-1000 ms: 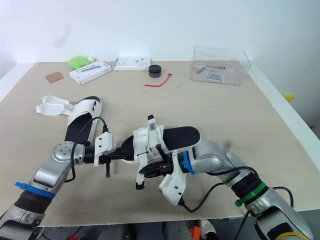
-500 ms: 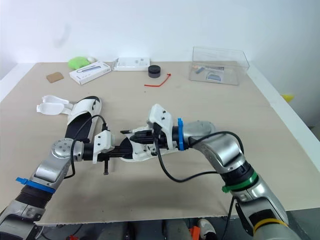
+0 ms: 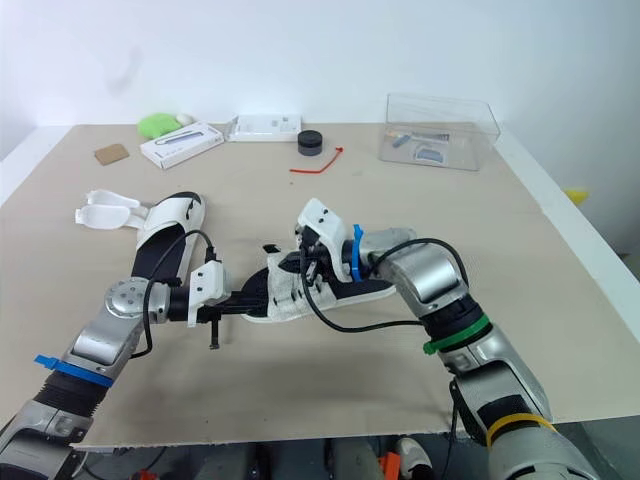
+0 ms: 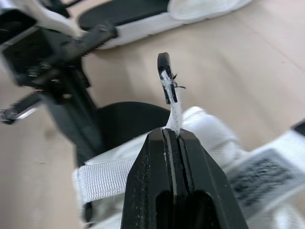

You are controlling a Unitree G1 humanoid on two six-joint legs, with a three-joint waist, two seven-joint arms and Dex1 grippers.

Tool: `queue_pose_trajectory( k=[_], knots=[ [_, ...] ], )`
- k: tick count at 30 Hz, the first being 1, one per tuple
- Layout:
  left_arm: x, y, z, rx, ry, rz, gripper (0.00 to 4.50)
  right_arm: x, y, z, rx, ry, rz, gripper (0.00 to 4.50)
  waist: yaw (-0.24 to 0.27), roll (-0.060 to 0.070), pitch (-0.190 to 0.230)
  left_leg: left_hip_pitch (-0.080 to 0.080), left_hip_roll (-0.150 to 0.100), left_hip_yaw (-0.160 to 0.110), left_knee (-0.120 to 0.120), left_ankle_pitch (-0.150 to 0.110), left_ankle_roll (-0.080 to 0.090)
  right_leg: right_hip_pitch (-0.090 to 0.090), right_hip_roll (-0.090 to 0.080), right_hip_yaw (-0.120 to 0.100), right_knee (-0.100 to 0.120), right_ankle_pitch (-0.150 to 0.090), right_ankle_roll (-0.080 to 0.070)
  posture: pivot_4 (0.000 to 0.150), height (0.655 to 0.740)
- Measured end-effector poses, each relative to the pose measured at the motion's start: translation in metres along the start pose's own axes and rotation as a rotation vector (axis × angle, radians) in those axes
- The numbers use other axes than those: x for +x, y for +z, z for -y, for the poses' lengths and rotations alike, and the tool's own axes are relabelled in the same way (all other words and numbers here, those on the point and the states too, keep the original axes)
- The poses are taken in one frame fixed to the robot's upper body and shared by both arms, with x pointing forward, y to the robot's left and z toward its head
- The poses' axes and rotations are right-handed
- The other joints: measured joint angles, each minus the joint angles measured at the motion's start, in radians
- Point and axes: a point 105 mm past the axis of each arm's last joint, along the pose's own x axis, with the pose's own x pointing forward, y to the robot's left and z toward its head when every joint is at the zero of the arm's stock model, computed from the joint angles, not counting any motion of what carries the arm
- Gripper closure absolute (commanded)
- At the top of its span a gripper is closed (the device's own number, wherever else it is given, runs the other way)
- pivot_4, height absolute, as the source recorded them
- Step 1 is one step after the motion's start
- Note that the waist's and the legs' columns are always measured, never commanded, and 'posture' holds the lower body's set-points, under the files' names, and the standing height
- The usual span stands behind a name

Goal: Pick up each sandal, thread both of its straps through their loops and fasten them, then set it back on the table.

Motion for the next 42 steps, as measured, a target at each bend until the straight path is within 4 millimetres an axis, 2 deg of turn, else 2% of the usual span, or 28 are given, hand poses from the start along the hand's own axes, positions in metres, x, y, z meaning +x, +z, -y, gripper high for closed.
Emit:
queue_pose_trajectory(
  k=[3,5,6,7,9,10,17,21,24,25,26,28,30,32,38,42],
  knots=[
    [0.000,0.000,0.001,-0.001,0.004,0.001,4.50,0.003,0.000,0.002,-0.006,-0.001,-0.005,4.44,0.000,0.000,0.000,0.000,0.000,0.000,0.000,0.000,0.000,0.000,0.000,0.000,0.000,0.000,0.000,0.150,0.7400],
    [0.000,0.000,0.001,-0.006,0.012,-0.001,4.50,0.004,-0.003,0.004,-0.003,-0.008,-0.014,3.95,0.000,0.000,0.000,0.000,0.000,0.000,0.000,0.000,0.000,0.000,-0.001,0.000,0.000,0.000,0.000,0.150,0.7400],
    [0.000,0.000,0.001,-0.008,0.016,0.000,4.50,0.004,-0.003,0.005,-0.011,-0.013,-0.016,3.41,0.000,0.000,0.000,0.000,0.000,0.000,0.000,0.000,0.000,0.000,0.000,0.000,0.000,0.000,0.000,0.150,0.7400],
    [0.000,0.000,0.001,-0.008,0.017,0.000,4.50,0.004,-0.004,0.006,-0.013,-0.016,-0.017,3.41,0.000,0.000,0.000,0.000,0.000,0.000,0.000,0.000,0.000,0.000,0.000,0.000,0.000,0.000,0.000,0.150,0.7400],
    [-0.001,0.000,0.002,-0.008,0.018,0.000,4.50,0.003,0.000,0.009,-0.057,-0.035,-0.005,2.47,0.000,0.000,0.000,0.000,0.000,0.000,0.000,0.000,0.000,0.000,0.000,0.000,0.000,0.000,0.000,0.150,0.7400],
    [-0.001,0.000,0.002,-0.009,0.018,-0.001,4.50,0.002,0.003,0.011,-0.086,-0.051,0.002,2.15,-0.001,0.000,0.000,0.000,0.000,0.000,0.000,0.000,0.000,0.000,0.000,0.000,0.000,0.000,0.000,0.150,0.7400],
    [-0.001,0.000,0.003,-0.008,0.015,-0.001,4.50,-0.001,0.010,0.021,-0.140,-0.114,0.034,2.15,-0.001,0.000,0.000,-0.001,0.000,0.000,0.000,0.000,0.000,-0.001,0.000,0.000,0.000,0.000,0.000,0.150,0.7400],
    [-0.001,0.000,0.003,-0.008,0.015,-0.001,4.50,-0.009,0.034,0.032,-0.182,-0.171,0.116,2.15,-0.001,0.000,0.000,-0.001,0.000,0.000,0.000,0.000,0.000,-0.001,0.000,0.000,0.000,0.000,0.000,0.150,0.7400],
    [-0.001,0.000,0.003,-0.008,0.015,-0.001,4.50,-0.013,0.052,0.032,-0.200,-0.172,0.185,2.96,-0.001,0.001,0.000,-0.001,0.000,0.000,0.000,0.000,0.000,-0.001,0.000,0.000,0.000,0.000,0.000,0.150,0.7400],
    [-0.001,0.000,0.003,-0.008,0.016,-0.001,4.50,-0.012,0.056,0.029,-0.206,-0.161,0.200,3.46,-0.001,0.001,0.000,-0.001,0.000,-0.001,0.000,0.000,0.000,-0.001,0.000,-0.001,0.000,0.000,0.000,0.150,0.7400],
    [-0.001,0.000,0.003,-0.008,0.016,-0.001,4.50,-0.010,0.058,0.026,-0.207,-0.142,0.210,3.56,-0.001,0.001,0.000,-0.001,0.000,0.000,0.000,0.000,0.000,-0.001,-0.001,0.000,0.000,0.000,0.000,0.150,0.7400],
    [-0.001,0.001,0.003,-0.008,0.017,0.000,4.50,-0.003,0.056,0.016,-0.202,-0.099,0.220,4.48,-0.001,0.000,0.000,-0.001,0.000,-0.001,0.000,0.000,0.000,-0.001,-0.001,0.000,0.000,0.000,0.000,0.150,0.7400],
    [-0.001,0.001,0.004,-0.008,0.019,0.001,4.50,0.012,0.043,0.003,-0.173,-0.033,0.199,4.48,-0.001,0.001,0.000,-0.002,0.000,-0.001,0.000,0.000,0.000,-0.001,-0.001,-0.001,0.000,0.000,0.000,0.150,0.7400],
    [-0.001,0.001,0.004,-0.007,0.021,0.001,4.50,0.017,0.037,0.001,-0.169,-0.020,0.173,4.48,-0.001,0.001,0.000,-0.002,0.000,0.000,0.000,0.000,0.000,-0.001,-0.001,-0.001,0.000,0.000,0.000,0.150,0.7400],
    [-0.001,0.001,0.005,-0.014,0.031,0.001,4.50,0.029,0.006,0.015,-0.157,-0.042,0.031,4.48,-0.001,0.001,0.000,-0.002,0.000,0.000,0.000,0.000,0.001,-0.001,-0.001,-0.001,-0.001,-0.001,-0.001,0.150,0.7400],
    [-0.002,0.001,0.005,-0.017,0.035,-0.001,4.50,0.031,0.008,0.019,-0.190,-0.046,-0.001,4.48,-0.002,0.001,0.000,-0.001,0.000,-0.001,-0.001,0.000,0.001,-0.001,-0.001,-0.001,-0.001,-0.001,-0.001,0.150,0.7400]
  ],
)
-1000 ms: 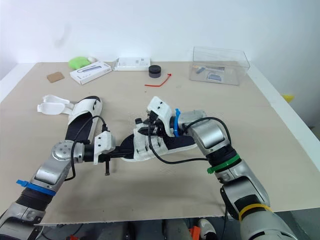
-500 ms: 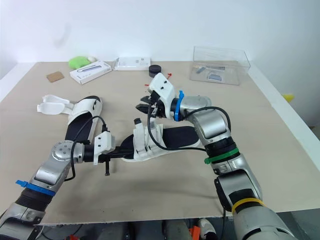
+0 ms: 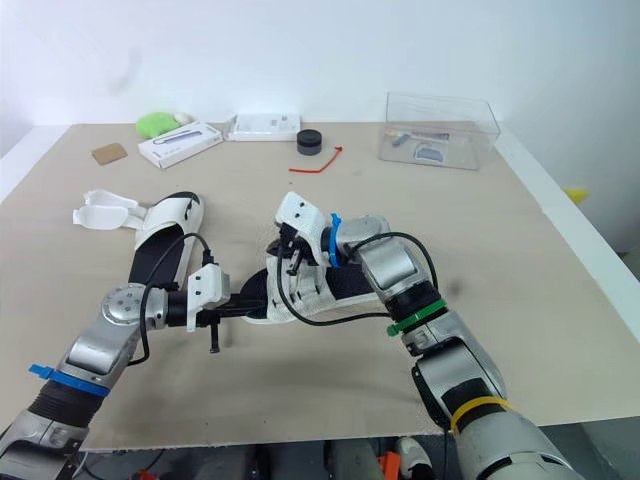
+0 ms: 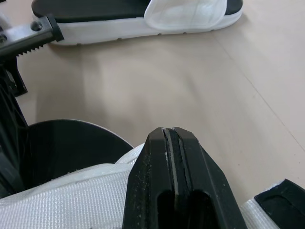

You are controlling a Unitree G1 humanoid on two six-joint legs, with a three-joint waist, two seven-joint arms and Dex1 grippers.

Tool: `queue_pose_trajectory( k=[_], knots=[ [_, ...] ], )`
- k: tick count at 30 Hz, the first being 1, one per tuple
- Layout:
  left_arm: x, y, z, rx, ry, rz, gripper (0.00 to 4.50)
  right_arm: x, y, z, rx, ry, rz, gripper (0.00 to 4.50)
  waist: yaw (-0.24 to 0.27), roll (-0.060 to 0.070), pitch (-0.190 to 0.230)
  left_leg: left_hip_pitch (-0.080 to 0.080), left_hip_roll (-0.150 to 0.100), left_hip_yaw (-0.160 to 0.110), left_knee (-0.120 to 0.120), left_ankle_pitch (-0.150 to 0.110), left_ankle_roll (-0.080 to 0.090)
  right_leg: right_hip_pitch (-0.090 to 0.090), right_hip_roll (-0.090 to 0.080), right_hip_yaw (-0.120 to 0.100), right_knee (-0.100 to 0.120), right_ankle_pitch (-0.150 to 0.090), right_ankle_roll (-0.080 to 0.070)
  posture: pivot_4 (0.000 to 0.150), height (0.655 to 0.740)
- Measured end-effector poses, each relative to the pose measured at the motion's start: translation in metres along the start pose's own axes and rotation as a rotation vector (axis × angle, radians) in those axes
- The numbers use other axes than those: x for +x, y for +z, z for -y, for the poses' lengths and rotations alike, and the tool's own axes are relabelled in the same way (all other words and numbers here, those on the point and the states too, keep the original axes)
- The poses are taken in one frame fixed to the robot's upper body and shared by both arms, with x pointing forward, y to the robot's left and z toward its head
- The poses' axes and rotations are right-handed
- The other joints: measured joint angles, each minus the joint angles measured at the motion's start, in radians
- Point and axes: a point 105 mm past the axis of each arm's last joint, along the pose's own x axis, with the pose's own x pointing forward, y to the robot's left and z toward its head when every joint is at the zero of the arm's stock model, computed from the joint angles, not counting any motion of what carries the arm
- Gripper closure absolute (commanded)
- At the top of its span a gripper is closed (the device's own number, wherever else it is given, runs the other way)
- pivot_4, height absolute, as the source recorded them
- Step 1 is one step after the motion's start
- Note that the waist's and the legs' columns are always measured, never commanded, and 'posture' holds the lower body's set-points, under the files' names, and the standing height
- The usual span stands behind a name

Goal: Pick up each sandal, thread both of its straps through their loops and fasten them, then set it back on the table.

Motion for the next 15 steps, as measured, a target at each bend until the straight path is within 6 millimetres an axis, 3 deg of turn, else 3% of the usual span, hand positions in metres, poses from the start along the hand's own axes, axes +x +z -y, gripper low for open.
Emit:
queue_pose_trajectory(
  k=[3,4,6,7,8,9,10,11,12,13,15],
  knots=[
    [0.000,0.000,0.001,-0.001,0.001,0.000,4.50,0.000,-0.002,-0.001,-0.015,0.014,-0.014,4.48,0.000,0.000,0.000,0.000,0.000,0.000,0.000,0.000,0.000,0.000,0.000,0.000,0.000,0.000,0.000,0.150,0.7400],
    [0.000,0.000,0.001,-0.001,0.001,0.000,4.50,-0.001,-0.001,-0.001,-0.021,0.022,-0.013,4.00,0.000,0.000,0.000,0.000,0.000,0.000,0.000,0.000,0.000,0.000,0.000,0.000,0.000,0.000,0.000,0.150,0.7400],
    [0.000,0.000,0.001,0.000,0.001,0.001,4.50,-0.006,0.004,0.005,-0.005,0.008,0.002,3.76,0.000,0.000,0.000,0.000,0.000,0.000,0.000,0.000,0.000,0.000,0.000,0.000,0.000,0.000,0.000,0.150,0.7400],
    [0.000,0.001,0.001,0.002,-0.003,0.002,4.50,-0.024,0.018,0.022,0.007,-0.043,0.054,2.80,0.001,0.001,0.001,-0.001,0.000,0.000,0.000,0.000,0.000,-0.001,-0.001,0.000,0.000,0.000,0.000,0.150,0.7400],
    [-0.001,0.001,0.001,0.003,-0.009,0.001,4.50,-0.042,0.029,0.038,-0.013,-0.099,0.084,2.53,0.001,0.001,0.001,-0.001,0.000,0.000,0.000,0.000,0.000,-0.001,-0.001,-0.001,0.000,0.000,0.000,0.150,0.7400],
    [-0.001,0.001,0.001,0.004,-0.009,0.001,4.50,-0.044,0.030,0.038,-0.017,-0.102,0.085,2.53,0.001,0.001,0.001,-0.001,0.000,0.000,0.000,0.000,0.000,-0.001,-0.001,-0.001,-0.001,0.000,0.000,0.150,0.7400],
    [-0.001,0.001,0.001,0.006,-0.013,0.000,4.50,-0.053,0.033,0.045,-0.032,-0.127,0.097,1.99,0.001,0.001,0.001,-0.001,0.000,0.000,0.000,-0.001,0.000,-0.001,-0.001,-0.001,-0.001,0.000,0.000,0.150,0.7400],
    [0.000,0.003,0.001,0.010,-0.031,0.002,4.50,-0.079,0.021,0.061,-0.101,-0.177,0.060,1.54,0.002,0.001,0.001,-0.001,-0.001,-0.001,-0.002,-0.001,0.000,0.000,-0.001,-0.002,-0.002,0.000,0.000,0.150,0.7400],
    [0.000,0.003,0.001,0.010,-0.032,0.003,4.50,-0.081,0.019,0.063,-0.103,-0.182,0.052,1.37,0.002,0.001,0.001,-0.001,-0.001,-0.001,-0.002,-0.001,0.000,0.000,-0.001,-0.002,-0.003,0.000,0.000,0.150,0.7400],
    [-0.001,0.003,0.001,0.007,-0.043,0.003,4.50,-0.095,-0.004,0.072,-0.102,-0.211,-0.002,0.85,0.001,0.001,0.001,-0.001,-0.001,0.001,-0.004,-0.001,0.001,0.000,-0.001,-0.001,-0.005,0.000,0.000,0.150,0.7400],
    [-0.002,0.004,0.001,0.007,-0.055,0.003,4.50,-0.102,-0.034,0.074,-0.074,-0.213,-0.056,0.18,0.000,0.001,0.001,-0.001,-0.001,0.002,-0.006,-0.001,0.001,0.000,-0.001,0.001,-0.006,0.000,0.001,0.150,0.7400]
  ],
)
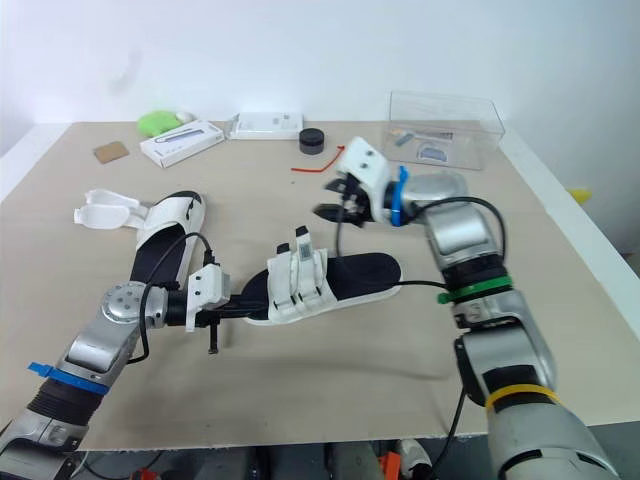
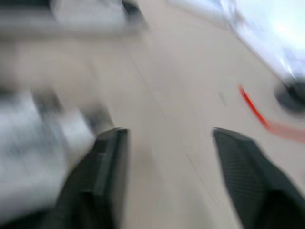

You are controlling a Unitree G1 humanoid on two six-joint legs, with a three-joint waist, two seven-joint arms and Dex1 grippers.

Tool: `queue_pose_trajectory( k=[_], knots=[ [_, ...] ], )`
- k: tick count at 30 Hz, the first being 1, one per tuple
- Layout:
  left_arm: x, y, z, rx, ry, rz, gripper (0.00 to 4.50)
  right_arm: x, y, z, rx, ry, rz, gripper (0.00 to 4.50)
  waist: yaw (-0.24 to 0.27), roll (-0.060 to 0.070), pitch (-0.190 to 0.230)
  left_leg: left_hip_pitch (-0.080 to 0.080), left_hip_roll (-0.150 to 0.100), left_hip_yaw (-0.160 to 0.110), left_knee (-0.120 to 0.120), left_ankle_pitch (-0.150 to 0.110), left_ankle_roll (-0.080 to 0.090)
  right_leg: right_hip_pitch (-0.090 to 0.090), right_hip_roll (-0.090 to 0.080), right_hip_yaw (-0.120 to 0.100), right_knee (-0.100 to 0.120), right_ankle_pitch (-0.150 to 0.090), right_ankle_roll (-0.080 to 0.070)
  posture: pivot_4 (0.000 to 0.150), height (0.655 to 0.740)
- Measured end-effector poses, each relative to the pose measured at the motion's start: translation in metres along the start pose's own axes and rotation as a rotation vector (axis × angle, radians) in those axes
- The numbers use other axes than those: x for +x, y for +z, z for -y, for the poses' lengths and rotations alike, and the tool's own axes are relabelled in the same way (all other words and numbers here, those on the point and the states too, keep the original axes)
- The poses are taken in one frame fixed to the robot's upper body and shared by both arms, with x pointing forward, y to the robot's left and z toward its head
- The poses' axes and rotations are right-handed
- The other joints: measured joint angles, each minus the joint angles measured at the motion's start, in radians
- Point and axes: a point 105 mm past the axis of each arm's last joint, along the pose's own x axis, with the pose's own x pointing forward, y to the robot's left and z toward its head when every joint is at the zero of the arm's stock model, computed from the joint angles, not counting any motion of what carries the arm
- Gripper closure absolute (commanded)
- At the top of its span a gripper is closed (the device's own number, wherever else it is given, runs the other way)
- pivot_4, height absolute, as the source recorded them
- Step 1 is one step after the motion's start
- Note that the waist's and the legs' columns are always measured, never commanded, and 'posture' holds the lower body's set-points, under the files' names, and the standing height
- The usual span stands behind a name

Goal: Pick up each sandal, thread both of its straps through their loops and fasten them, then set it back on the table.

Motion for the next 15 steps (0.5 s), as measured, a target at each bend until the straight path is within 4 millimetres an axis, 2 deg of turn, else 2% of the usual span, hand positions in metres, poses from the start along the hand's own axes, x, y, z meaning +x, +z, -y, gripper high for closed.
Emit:
queue_pose_trajectory(
  k=[1,4,5,8,10,11,15],
  knots=[
    [0.000,0.001,0.000,0.001,-0.008,0.001,4.50,0.001,-0.016,-0.005,0.026,0.023,-0.021,0.06,-0.003,0.000,0.000,0.000,0.000,0.001,-0.001,0.000,0.000,-0.001,0.000,0.001,0.000,0.000,0.000,0.150,0.7400],
    [0.000,0.002,0.000,0.001,-0.011,0.004,4.50,0.002,-0.025,-0.010,0.040,0.044,-0.032,0.06,-0.005,0.001,0.001,0.000,0.000,0.002,-0.001,0.000,0.000,-0.001,0.001,0.002,0.000,0.000,0.000,0.150,0.7400],
    [-0.001,0.003,0.001,-0.017,-0.026,0.014,4.50,0.005,-0.028,-0.020,0.024,0.114,-0.012,0.06,-0.006,0.002,0.001,0.001,0.001,0.001,-0.002,0.000,0.000,-0.001,0.001,0.002,0.001,0.000,0.000,0.150,0.7400],
    [-0.001,0.003,0.002,-0.027,-0.031,0.016,4.50,0.009,-0.025,-0.028,0.026,0.175,0.007,0.06,-0.005,0.002,0.001,0.001,0.001,0.000,-0.002,0.000,0.000,-0.001,0.001,0.002,0.001,0.000,0.000,0.150,0.7400],
    [-0.003,0.001,0.004,-0.033,-0.038,0.006,4.50,0.014,-0.023,-0.043,0.043,0.263,0.030,0.06,-0.005,0.002,0.001,0.001,0.001,0.000,-0.002,0.000,0.000,-0.001,0.001,0.002,0.000,0.000,0.000,0.150,0.7400],
    [-0.005,0.003,0.004,-0.022,-0.044,0.002,4.50,0.018,-0.022,-0.058,0.054,0.353,0.043,0.06,-0.004,0.002,0.001,0.000,0.001,0.000,-0.002,0.000,0.000,-0.001,0.001,0.001,0.001,0.000,0.000,0.150,0.7400],
    [-0.006,0.002,0.005,-0.018,-0.045,-0.003,4.50,0.020,-0.018,-0.070,0.028,0.421,0.051,0.06,-0.003,0.002,0.001,0.000,0.001,0.000,-0.002,0.000,0.000,-0.001,0.001,0.001,0.001,0.000,0.000,0.150,0.7400]
  ],
)
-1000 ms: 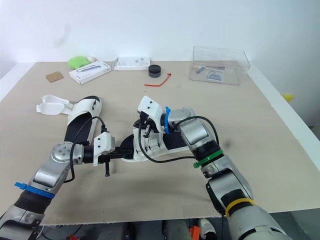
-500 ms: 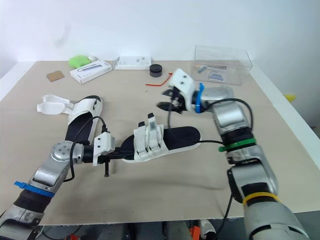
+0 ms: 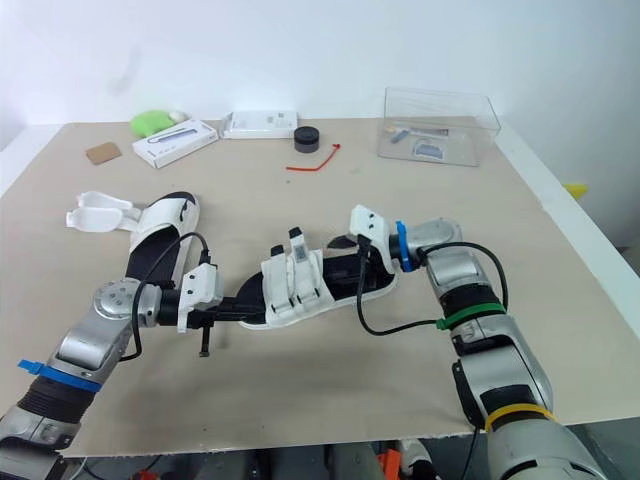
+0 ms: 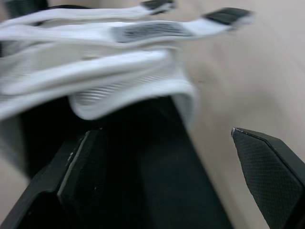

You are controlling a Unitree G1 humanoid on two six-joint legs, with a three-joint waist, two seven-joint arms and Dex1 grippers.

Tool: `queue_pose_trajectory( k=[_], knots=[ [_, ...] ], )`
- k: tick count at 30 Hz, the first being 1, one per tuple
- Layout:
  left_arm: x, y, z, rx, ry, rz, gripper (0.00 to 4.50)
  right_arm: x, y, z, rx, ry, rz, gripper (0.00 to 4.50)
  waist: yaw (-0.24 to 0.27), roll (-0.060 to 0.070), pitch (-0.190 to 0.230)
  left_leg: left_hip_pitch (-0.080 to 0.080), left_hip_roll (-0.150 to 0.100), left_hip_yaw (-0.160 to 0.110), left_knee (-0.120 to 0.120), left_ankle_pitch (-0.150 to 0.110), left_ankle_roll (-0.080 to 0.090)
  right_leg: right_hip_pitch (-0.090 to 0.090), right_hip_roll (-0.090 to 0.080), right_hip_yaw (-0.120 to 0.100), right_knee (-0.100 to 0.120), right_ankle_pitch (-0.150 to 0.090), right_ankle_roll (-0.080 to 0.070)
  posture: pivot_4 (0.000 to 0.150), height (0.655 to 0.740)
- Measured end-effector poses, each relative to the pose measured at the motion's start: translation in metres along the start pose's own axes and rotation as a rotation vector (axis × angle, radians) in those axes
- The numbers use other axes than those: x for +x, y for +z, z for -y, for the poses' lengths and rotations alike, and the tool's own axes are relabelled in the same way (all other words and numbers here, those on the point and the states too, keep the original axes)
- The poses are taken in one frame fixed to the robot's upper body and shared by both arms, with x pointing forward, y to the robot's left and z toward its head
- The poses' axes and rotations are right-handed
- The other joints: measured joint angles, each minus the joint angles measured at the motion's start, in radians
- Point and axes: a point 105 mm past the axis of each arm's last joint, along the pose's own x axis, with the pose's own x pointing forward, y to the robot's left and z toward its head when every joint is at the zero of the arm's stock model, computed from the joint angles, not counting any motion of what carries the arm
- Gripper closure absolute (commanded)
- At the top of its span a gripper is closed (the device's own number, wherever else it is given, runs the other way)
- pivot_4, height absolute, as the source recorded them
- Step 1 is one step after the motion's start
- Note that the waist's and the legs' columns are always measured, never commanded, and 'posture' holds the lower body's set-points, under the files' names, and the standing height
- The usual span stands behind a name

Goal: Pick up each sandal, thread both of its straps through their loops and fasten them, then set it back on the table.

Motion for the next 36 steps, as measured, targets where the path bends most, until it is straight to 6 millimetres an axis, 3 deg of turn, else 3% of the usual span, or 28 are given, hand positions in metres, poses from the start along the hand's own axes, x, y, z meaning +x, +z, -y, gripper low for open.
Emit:
queue_pose_trajectory(
  k=[8,10,12,15,18,21,31,36],
  knots=[
    [-0.002,-0.002,0.001,0.000,0.001,-0.010,4.50,0.023,0.013,-0.009,-0.091,0.042,0.050,0.06,0.000,0.000,0.000,0.001,0.001,0.000,0.000,0.000,0.000,0.000,0.001,0.000,0.001,-0.001,-0.001,0.150,0.7400],
    [-0.002,-0.002,0.001,0.001,0.000,-0.009,4.50,0.029,0.014,-0.009,-0.096,0.041,0.058,0.46,0.000,0.000,0.000,0.001,0.000,0.000,0.000,0.000,0.000,0.000,0.001,0.000,0.001,0.000,-0.001,0.150,0.7400],
    [-0.002,-0.002,0.001,0.001,0.000,-0.010,4.50,0.030,0.015,-0.008,-0.092,0.043,0.059,1.03,0.000,0.000,0.000,0.001,0.000,0.000,0.000,0.000,0.000,0.000,0.000,-0.001,0.001,0.000,-0.001,0.150,0.7400],
    [-0.003,-0.002,0.001,0.001,-0.004,-0.013,4.50,0.029,0.015,-0.006,-0.082,0.034,0.059,2.32,0.000,0.000,0.000,0.001,0.000,0.000,0.000,0.000,0.000,0.000,0.000,-0.001,0.001,-0.001,-0.001,0.150,0.7400],
    [-0.003,-0.002,0.001,0.002,-0.005,-0.014,4.50,0.028,0.014,-0.005,-0.080,0.032,0.059,3.22,0.000,0.000,0.000,0.001,0.000,0.000,0.000,0.000,0.000,0.000,0.000,-0.001,0.001,-0.001,-0.001,0.150,0.7400],
    [-0.005,-0.001,0.001,0.013,-0.005,-0.016,4.50,0.024,0.013,-0.004,-0.056,0.024,0.057,4.44,0.000,0.000,0.000,0.001,0.000,0.000,0.000,0.000,0.000,0.000,0.000,-0.001,0.001,-0.001,-0.001,0.150,0.7400],
    [-0.011,0.005,-0.003,-0.015,0.006,0.013,4.50,0.023,0.013,-0.007,0.091,-0.015,0.105,4.44,0.001,0.000,0.000,0.000,0.000,0.000,0.000,0.000,-0.001,0.000,0.000,-0.001,0.002,0.000,-0.001,0.150,0.7400],
    [-0.024,0.029,-0.005,-0.047,0.046,0.114,4.50,-0.012,0.022,0.008,0.229,-0.230,0.207,4.44,0.006,0.001,0.000,-0.003,-0.001,-0.003,0.000,0.000,-0.001,-0.001,-0.002,-0.001,0.001,-0.001,-0.001,0.150,0.7400]
  ],
)
